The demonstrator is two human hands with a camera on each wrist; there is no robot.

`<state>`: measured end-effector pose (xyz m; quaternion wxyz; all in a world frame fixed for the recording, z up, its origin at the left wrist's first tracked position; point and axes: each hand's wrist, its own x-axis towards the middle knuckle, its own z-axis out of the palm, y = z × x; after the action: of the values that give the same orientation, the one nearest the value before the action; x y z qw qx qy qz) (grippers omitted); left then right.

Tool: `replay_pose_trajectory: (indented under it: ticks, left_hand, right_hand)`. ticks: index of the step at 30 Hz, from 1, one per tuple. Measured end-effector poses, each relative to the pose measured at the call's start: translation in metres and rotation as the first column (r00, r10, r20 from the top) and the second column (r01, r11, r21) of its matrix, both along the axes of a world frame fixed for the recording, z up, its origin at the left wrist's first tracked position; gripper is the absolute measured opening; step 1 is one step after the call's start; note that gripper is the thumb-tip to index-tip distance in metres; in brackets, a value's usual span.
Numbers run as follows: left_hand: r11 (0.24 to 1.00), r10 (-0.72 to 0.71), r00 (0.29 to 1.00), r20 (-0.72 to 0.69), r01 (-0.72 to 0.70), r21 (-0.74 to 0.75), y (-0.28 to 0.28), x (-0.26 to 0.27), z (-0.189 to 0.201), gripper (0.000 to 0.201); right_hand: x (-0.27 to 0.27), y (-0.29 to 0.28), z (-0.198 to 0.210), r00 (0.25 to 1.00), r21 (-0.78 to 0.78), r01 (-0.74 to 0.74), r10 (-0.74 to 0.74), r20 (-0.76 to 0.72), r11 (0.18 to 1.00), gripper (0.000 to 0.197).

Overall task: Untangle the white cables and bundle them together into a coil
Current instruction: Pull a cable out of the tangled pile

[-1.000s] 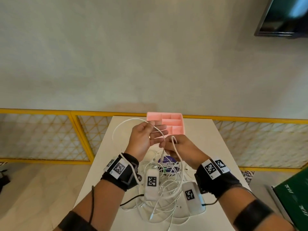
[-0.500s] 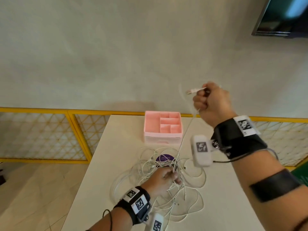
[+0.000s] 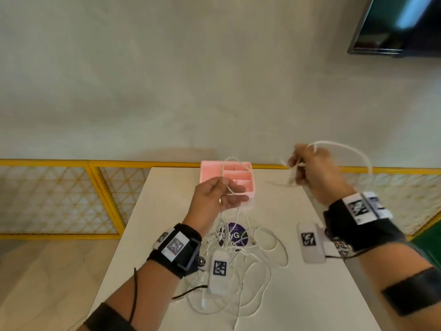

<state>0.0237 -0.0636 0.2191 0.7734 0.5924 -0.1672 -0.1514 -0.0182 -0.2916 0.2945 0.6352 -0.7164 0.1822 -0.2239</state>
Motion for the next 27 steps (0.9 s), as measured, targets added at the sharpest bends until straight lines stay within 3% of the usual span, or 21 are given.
replay_pose_trajectory:
  ticks: [4, 7, 12, 15, 19, 21, 23, 27]
  left_hand:
    - [0.997, -0.05, 0.996, 0.075, 0.053, -0.051, -0.016, 0.003, 0.035, 0.03]
    - [0.995, -0.04, 0.996, 0.076, 0.047, -0.087, -0.019, 0.007, 0.043, 0.028]
    - [0.99, 0.072, 0.992, 0.107, -0.058, -0.128, -0.006, 0.01, 0.029, 0.022]
    - [0.995, 0.093, 0.986, 0.141, -0.095, 0.008, 0.004, 0.006, 0.006, 0.019]
    - [0.94, -0.17, 0.964, 0.206, 0.096, 0.327, -0.001, -0.001, -0.033, 0.03]
    - [0.889, -0.233, 0.948, 0.218, 0.117, 0.442, -0.009, -0.002, -0.051, 0.024]
    - [0.893, -0.224, 0.959, 0.171, 0.132, 0.43, -0.015, -0.004, -0.061, 0.019]
    - [0.944, -0.227, 0.972, -0.064, 0.236, 0.23, -0.006, -0.006, -0.065, 0.031]
  right_hand:
    - [-0.004, 0.042, -0.048, 0.938, 0.091, -0.311, 0.321, -0.129, 0.946, 0.017]
    - [-0.003, 0.066, -0.065, 0.861, 0.128, -0.472, 0.488, -0.144, 0.872, 0.021]
    - [0.01, 0.072, -0.045, 0.922, 0.178, -0.388, 0.382, 0.065, 0.904, 0.029]
    - [0.013, 0.068, -0.024, 0.923, 0.218, -0.378, 0.349, 0.159, 0.9, 0.03]
    - [0.007, 0.073, -0.002, 0.867, 0.254, -0.488, 0.433, 0.245, 0.835, 0.032]
    - [0.004, 0.077, 0.01, 0.84, 0.252, -0.529, 0.457, 0.293, 0.81, 0.033]
    - [0.001, 0.078, 0.02, 0.829, 0.241, -0.536, 0.451, 0.33, 0.809, 0.032]
    - [-0.003, 0.055, 0.027, 0.884, 0.257, -0.431, 0.348, 0.311, 0.865, 0.032]
